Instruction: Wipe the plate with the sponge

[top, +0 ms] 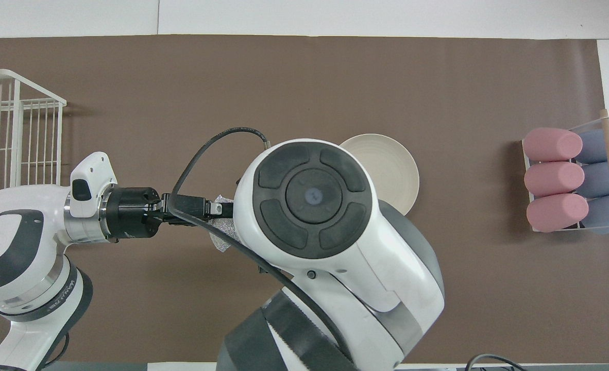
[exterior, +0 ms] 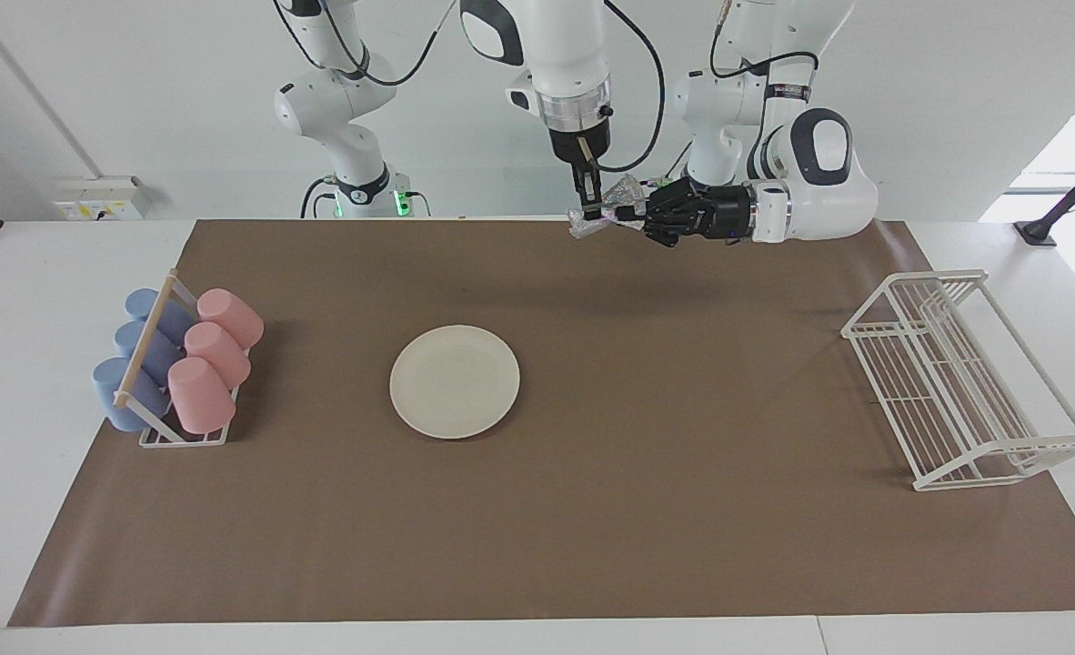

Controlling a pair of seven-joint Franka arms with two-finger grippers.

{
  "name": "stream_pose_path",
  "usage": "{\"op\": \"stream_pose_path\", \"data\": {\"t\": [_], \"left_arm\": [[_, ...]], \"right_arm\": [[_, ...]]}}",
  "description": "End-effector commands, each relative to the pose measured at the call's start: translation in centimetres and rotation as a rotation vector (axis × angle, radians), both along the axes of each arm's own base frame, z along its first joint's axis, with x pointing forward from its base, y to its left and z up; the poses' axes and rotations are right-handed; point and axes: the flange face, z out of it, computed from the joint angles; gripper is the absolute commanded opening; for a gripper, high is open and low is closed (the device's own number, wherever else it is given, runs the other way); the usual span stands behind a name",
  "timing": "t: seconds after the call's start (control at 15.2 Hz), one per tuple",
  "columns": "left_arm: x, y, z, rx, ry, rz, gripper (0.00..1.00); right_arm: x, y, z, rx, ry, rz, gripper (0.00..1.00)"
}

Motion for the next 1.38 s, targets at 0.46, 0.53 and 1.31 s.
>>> {"op": "stream_pose_path", "data": {"t": [0.46,0.53,1.31], "left_arm": [[-0.3,0.4,2.0,0.062,0.023,-0.019,1.00],[-0.3,0.4,2.0,0.062,0.023,-0.019,1.00],[0.0,1.6,0.3,0.269,0.029,-0.056,1.00]], "right_arm": [[1.2,-4.9,-2.8,-0.033,0.040,-0.030,0.00],[1.7,-6.8,-4.2,-0.037,0.038,-0.033,0.00],[5.3,-24.7,-22.9,-0.043,-0.141,-0.034,0.00]]}}
